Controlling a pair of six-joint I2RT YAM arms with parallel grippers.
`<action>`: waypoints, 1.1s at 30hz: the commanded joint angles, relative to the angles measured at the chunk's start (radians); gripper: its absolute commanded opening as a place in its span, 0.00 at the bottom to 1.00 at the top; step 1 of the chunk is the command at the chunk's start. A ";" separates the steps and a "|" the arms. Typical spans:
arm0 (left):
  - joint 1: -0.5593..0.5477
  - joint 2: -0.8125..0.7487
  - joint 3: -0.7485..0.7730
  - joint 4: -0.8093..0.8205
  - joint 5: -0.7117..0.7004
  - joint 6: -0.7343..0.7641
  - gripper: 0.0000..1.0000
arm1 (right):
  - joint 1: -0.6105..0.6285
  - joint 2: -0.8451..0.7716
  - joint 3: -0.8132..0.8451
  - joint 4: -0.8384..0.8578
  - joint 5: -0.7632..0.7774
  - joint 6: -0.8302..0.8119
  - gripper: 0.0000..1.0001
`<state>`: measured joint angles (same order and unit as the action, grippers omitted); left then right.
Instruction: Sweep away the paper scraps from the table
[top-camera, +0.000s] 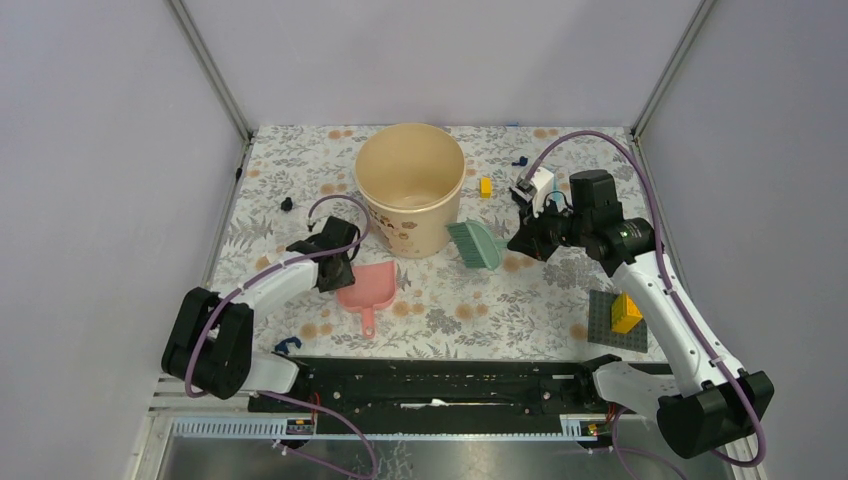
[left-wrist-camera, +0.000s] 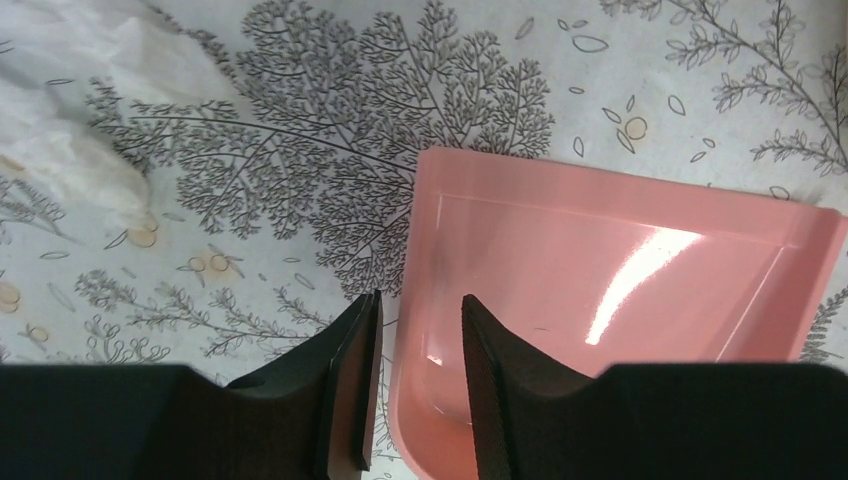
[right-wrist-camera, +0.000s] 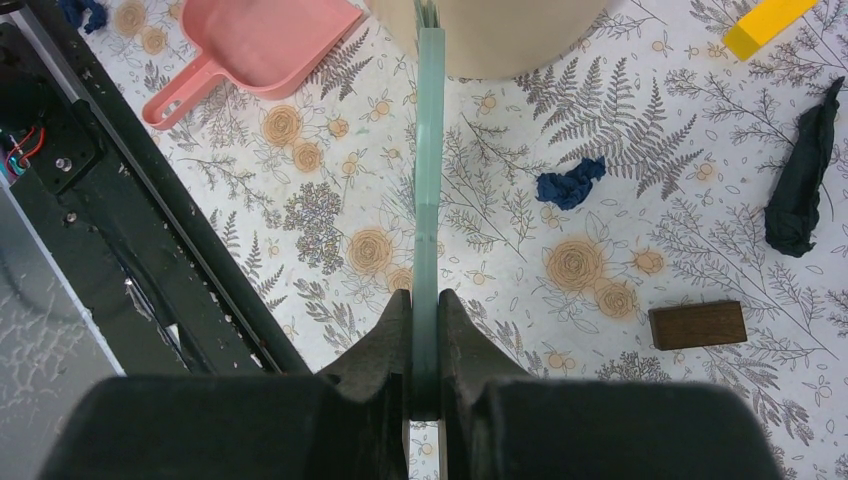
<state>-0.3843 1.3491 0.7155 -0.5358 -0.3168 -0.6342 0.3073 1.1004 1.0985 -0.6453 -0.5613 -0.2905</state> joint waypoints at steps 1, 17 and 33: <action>0.010 0.031 0.005 0.056 0.074 0.016 0.36 | -0.002 -0.006 0.026 0.016 -0.016 0.010 0.00; -0.005 -0.156 -0.042 -0.004 0.345 -0.005 0.00 | -0.002 0.019 0.187 -0.176 0.128 -0.033 0.00; -0.457 -0.015 0.131 0.089 0.370 0.100 0.00 | -0.039 0.042 0.263 -0.358 0.476 -0.095 0.00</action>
<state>-0.7635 1.2411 0.7120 -0.5358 0.0502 -0.5934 0.2989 1.1454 1.3388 -0.9657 -0.2249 -0.3290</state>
